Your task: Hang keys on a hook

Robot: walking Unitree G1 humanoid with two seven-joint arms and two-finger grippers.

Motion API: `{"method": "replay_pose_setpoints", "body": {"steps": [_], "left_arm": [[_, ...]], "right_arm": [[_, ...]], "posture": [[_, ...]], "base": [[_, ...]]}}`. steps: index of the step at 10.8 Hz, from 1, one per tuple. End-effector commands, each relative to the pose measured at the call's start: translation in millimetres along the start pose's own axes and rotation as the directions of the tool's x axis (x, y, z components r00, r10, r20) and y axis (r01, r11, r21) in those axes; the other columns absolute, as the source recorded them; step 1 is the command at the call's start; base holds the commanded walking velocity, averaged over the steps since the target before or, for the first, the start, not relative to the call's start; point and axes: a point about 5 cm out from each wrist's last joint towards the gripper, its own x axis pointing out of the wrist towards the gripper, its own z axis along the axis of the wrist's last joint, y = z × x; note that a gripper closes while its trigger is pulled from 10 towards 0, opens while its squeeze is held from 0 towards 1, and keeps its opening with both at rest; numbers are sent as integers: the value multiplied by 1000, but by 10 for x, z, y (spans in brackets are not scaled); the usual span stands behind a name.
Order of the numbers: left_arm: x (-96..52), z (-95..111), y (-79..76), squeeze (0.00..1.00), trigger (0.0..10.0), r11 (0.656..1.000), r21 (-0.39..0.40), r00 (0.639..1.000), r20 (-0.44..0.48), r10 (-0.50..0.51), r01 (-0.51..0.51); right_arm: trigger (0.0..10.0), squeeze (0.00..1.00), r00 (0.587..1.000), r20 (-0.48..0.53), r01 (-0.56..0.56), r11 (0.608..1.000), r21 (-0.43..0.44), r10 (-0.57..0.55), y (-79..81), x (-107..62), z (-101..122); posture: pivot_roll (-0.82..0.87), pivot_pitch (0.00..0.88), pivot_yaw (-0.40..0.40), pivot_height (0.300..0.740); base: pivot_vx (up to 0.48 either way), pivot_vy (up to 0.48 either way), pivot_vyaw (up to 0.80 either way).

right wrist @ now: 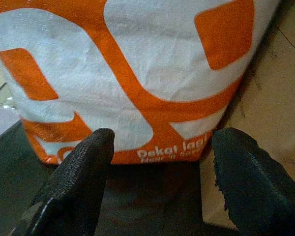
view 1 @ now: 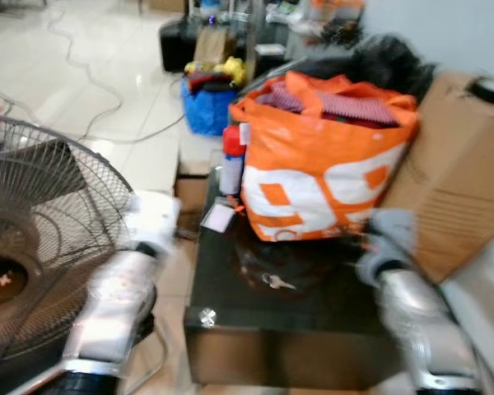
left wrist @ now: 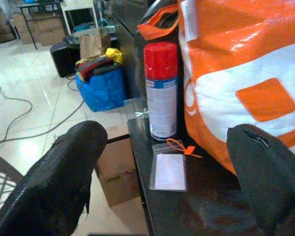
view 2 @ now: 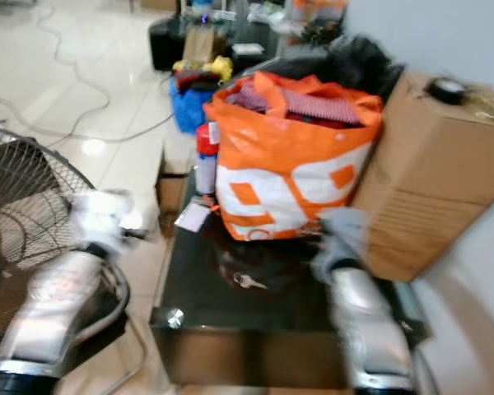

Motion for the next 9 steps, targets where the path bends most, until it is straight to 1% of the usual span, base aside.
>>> {"method": "replay_pose_setpoints", "body": {"steps": [1,6,9], "left_arm": [[-14,6,82,0,10000,1000,9,1000,-2,28,-28],[-31,-21,60,0,10000,999,-1,999,1,37,-37],[-42,-56,59,0,10000,999,16,999,-12,42,-42]], "right_arm": [[10000,0,1000,17,-22,1000,8,22,55,15,52],[10000,0,999,20,-34,999,-9,34,46,43,70],[10000,0,999,16,-43,999,-30,44,33,60,68]], "posture": [[45,0,-88,740],[58,0,-114,740],[61,0,-120,740]], "base": [[274,0,0],[274,0,0],[0,0,0]]}}
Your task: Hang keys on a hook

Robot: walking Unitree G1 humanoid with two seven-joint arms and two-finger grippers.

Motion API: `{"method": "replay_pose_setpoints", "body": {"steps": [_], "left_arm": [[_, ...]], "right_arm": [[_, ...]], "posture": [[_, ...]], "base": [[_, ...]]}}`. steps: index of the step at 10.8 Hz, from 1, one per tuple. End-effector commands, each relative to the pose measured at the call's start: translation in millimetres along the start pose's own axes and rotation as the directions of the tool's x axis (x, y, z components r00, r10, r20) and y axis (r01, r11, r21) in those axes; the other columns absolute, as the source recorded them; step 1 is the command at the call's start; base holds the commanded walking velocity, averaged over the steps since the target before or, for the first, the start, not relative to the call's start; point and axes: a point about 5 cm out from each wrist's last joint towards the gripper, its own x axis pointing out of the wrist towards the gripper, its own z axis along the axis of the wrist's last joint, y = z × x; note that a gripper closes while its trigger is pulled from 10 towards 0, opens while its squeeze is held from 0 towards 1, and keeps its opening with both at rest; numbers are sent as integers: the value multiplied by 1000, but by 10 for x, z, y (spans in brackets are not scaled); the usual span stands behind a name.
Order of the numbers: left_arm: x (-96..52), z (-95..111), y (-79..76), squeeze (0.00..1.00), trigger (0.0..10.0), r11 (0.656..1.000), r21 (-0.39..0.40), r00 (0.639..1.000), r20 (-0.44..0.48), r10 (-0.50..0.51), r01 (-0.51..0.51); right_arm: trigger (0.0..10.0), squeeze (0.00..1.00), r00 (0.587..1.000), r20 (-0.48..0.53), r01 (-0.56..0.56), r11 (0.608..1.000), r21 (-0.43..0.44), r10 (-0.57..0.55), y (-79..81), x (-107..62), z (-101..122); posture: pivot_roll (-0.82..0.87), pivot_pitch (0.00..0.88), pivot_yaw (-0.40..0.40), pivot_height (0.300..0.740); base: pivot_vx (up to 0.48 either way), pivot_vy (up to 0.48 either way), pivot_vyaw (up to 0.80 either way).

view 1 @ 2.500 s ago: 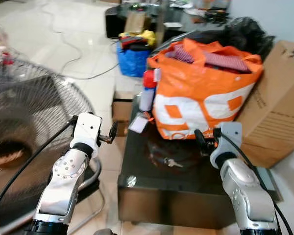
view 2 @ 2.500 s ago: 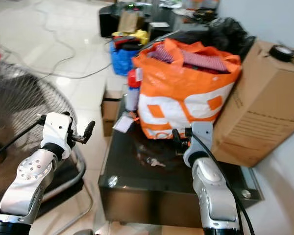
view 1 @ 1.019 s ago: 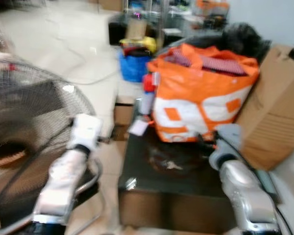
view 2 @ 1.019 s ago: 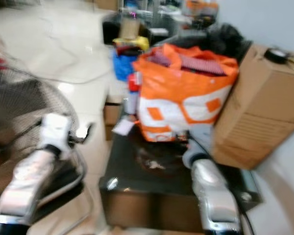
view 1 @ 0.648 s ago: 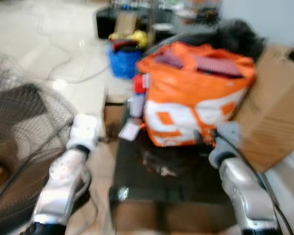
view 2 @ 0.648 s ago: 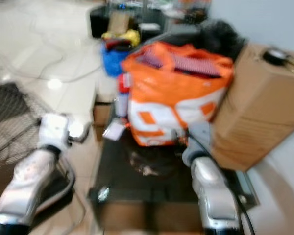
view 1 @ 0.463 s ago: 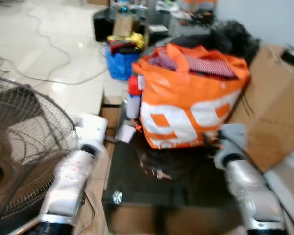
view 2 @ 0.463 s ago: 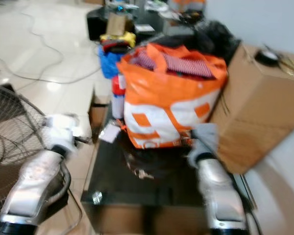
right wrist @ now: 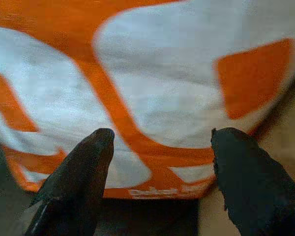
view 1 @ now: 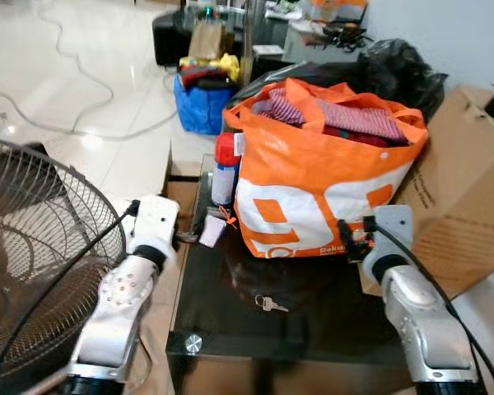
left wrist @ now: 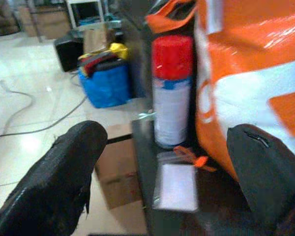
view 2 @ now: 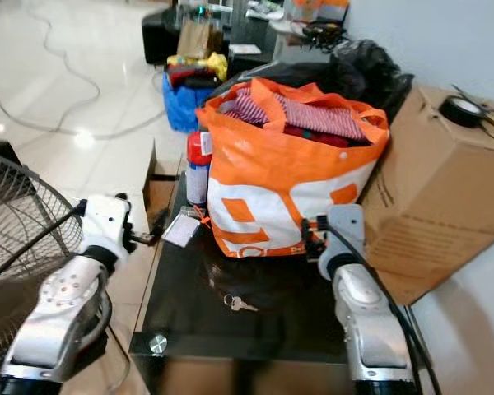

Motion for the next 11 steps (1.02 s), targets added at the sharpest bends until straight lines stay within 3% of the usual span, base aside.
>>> {"method": "replay_pose_setpoints", "body": {"steps": [1,3,5,6,7,8,9,10,11], "left_arm": [[-6,-22,-14,0,10000,1000,12,1000,-7,0,0],[2,-13,-11,0,10000,999,41,1000,-7,-30,30],[40,43,3,0,10000,985,106,991,10,-134,133],[42,58,1,0,10000,976,134,984,5,-175,173],[7,39,11,0,10000,945,185,963,-27,-269,270],[-24,31,21,0,10000,925,202,947,-43,-318,320],[-86,26,11,0,10000,883,217,909,-73,-411,417],[-103,16,-55,0,10000,837,216,864,-91,-495,502],[-141,9,-143,0,10000,766,210,794,-116,-597,607]], "right_arm": [[10000,0,1000,3,8,1000,-1,-8,-34,1,2],[10000,0,1000,-2,-4,1000,5,4,-25,51,-7],[10000,0,995,-42,-92,996,-10,91,112,92,-110],[10000,106,993,-54,-105,994,-18,103,142,97,-139],[10000,1000,990,-76,-117,993,-3,116,250,117,-203],[10000,1000,989,-87,-120,993,13,121,321,121,-229],[10000,1000,985,-127,-116,993,6,116,449,116,-307],[10000,1000,982,-151,-116,993,-25,111,502,139,-385],[10000,1000,982,-165,-102,992,-71,89,495,175,-445]], "posture": [[62,0,-121,740],[65,0,-102,740],[50,0,-39,740],[43,0,-20,740],[11,0,39,740],[-4,0,58,740],[-35,0,96,740],[-52,0,109,740],[-61,0,115,740]], "base": [[0,0,0],[0,0,0],[0,0,0],[0,0,0],[0,0,0],[0,0,0],[0,0,0],[0,0,0],[0,0,0]]}}
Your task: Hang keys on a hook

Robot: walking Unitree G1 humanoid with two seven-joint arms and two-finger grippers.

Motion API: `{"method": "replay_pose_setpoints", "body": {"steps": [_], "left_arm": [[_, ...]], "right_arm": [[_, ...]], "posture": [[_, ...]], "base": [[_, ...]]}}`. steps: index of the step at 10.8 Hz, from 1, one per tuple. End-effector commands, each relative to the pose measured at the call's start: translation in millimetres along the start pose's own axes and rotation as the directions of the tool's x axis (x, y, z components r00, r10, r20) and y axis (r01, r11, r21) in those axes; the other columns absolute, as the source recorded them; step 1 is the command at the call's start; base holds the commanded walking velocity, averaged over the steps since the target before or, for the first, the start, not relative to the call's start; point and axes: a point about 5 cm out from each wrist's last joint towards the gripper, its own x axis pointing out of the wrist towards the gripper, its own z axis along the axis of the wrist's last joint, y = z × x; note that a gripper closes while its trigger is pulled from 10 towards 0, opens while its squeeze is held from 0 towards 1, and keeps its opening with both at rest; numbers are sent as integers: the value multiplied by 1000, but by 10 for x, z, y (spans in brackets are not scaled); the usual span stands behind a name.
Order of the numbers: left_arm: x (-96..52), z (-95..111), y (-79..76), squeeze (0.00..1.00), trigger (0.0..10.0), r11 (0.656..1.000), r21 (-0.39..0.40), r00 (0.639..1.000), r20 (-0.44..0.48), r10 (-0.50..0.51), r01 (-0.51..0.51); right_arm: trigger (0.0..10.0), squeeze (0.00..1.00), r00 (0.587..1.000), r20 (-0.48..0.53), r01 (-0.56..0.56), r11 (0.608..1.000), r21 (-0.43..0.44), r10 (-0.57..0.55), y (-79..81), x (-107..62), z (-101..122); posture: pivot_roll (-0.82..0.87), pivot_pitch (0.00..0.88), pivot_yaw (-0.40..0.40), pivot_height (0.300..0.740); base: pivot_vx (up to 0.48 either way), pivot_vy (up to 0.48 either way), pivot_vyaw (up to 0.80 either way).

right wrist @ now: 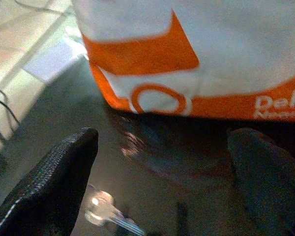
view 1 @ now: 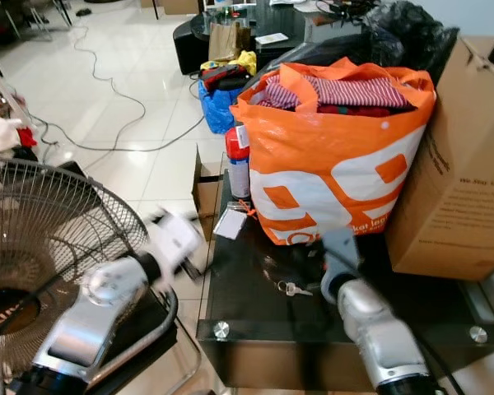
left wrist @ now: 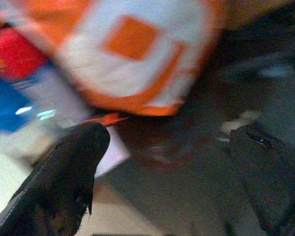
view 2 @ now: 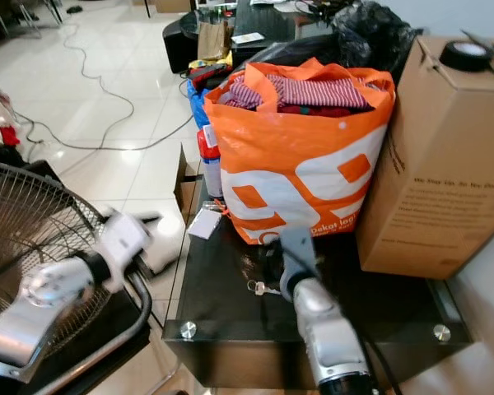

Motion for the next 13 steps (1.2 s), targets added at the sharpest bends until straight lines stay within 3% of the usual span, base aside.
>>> {"method": "replay_pose_setpoints", "body": {"steps": [1,2,5,8,10,13], "left_arm": [[-3,32,-39,0,10000,998,16,998,4,-69,69],[-78,-41,-179,0,10000,980,6,979,-46,-201,201],[-212,-138,-317,0,10000,962,6,956,-109,-272,275],[-354,-130,-351,0,10000,966,4,958,-134,-255,257],[-437,-118,-374,0,10000,968,-4,957,-149,-249,252],[-485,-91,-399,0,10000,973,-15,961,-155,-231,231]], "right_arm": [[10000,1000,1000,24,1,1000,-22,0,-2,32,52],[10000,1000,993,-34,-117,990,-72,115,143,44,-41],[10000,1000,979,-60,-199,977,-72,195,393,136,-185],[10000,1000,959,-32,-283,956,-80,281,566,245,-144],[10000,1000,937,-67,-349,926,-145,343,719,295,-199],[10000,1000,937,-117,-345,921,-179,328,762,343,-289]], "posture": [[-60,20,115,740],[-83,45,94,740],[-51,91,39,740],[-16,117,1,740],[1,127,-20,740],[9,144,-47,740]], "base": [[0,0,0],[0,0,0],[0,0,0],[0,0,0],[0,0,0],[0,0,0]]}}
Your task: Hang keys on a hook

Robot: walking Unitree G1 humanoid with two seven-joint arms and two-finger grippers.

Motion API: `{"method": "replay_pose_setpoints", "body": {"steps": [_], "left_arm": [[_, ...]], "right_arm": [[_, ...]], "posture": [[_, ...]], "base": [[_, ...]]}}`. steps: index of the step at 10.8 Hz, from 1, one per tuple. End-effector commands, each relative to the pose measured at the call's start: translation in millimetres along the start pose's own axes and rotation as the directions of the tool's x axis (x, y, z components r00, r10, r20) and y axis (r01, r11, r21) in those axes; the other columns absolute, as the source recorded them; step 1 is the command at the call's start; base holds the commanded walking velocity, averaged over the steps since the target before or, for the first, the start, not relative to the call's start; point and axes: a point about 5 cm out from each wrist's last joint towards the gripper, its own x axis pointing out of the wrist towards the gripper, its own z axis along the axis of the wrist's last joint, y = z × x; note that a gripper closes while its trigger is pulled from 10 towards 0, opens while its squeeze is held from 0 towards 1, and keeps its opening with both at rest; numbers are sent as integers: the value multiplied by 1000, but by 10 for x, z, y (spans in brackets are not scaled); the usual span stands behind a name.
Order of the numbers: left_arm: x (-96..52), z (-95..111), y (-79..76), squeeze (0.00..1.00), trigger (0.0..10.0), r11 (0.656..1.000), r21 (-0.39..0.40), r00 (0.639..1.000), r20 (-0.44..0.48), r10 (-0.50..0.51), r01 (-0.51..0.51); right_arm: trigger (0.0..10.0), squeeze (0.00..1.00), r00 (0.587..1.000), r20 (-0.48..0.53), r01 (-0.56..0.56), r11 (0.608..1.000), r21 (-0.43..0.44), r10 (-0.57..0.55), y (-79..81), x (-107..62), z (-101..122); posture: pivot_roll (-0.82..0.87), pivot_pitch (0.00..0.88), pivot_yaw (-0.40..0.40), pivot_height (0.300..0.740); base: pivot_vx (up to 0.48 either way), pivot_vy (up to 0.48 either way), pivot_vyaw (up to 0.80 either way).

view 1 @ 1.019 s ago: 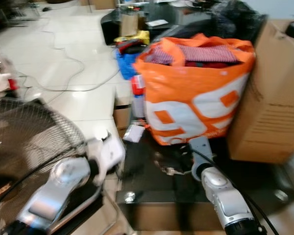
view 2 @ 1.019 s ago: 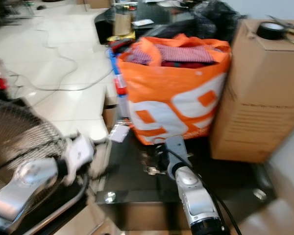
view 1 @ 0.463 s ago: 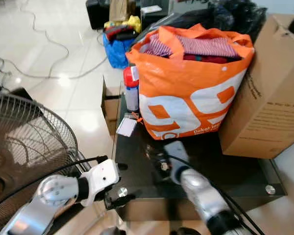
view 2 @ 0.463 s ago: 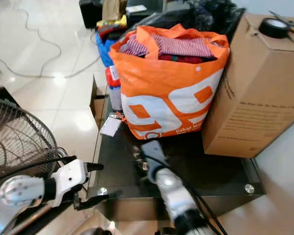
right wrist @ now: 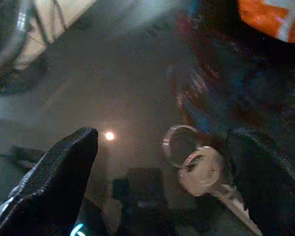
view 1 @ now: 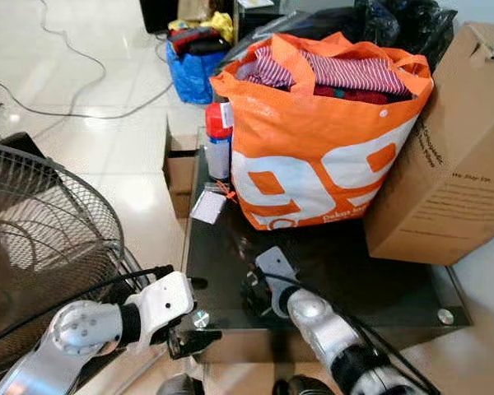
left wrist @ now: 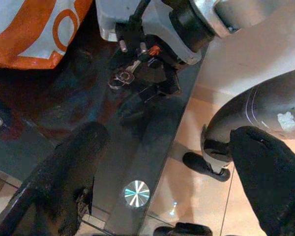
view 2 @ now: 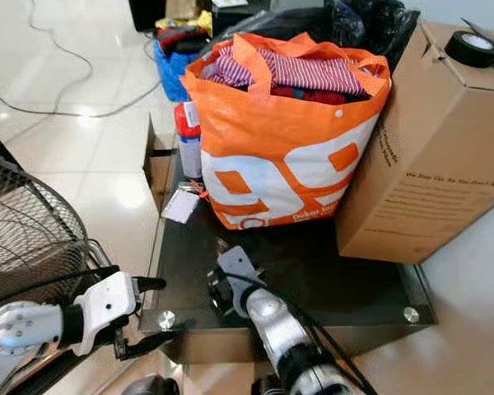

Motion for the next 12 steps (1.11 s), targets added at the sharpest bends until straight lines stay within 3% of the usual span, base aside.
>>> {"method": "replay_pose_setpoints", "body": {"steps": [1,2,3,4,8,12], "left_arm": [[-25,16,-19,0,10000,1000,-4,1000,3,4,-4],[-27,17,-33,0,10000,1000,-9,1000,3,6,-6],[-30,21,-33,0,10000,1000,-11,1000,4,10,-10],[-31,23,-32,0,10000,1000,-11,1000,3,9,-9],[-20,39,-15,0,10000,1000,-7,1000,5,9,-9],[-12,42,12,0,10000,1000,-1,1000,5,8,-8]], "right_arm": [[10000,0,999,-33,41,999,24,-40,-47,2,-57],[7490,0,998,-36,62,996,65,-60,-61,12,-62],[1451,0,997,-32,69,995,76,-67,-55,21,-55],[0,0,996,-39,83,994,66,-80,-61,27,-60],[0,0,995,-47,91,995,44,-89,-61,48,-53],[0,0,996,-43,81,993,90,-78,-76,49,-58]], "posture": [[8,144,-52,740],[9,139,-54,740],[11,137,-53,740],[12,136,-51,740],[12,124,-49,740],[11,111,-40,740]], "base": [[0,0,0],[0,0,0],[0,0,0],[0,0,0],[0,0,0],[0,0,0]]}}
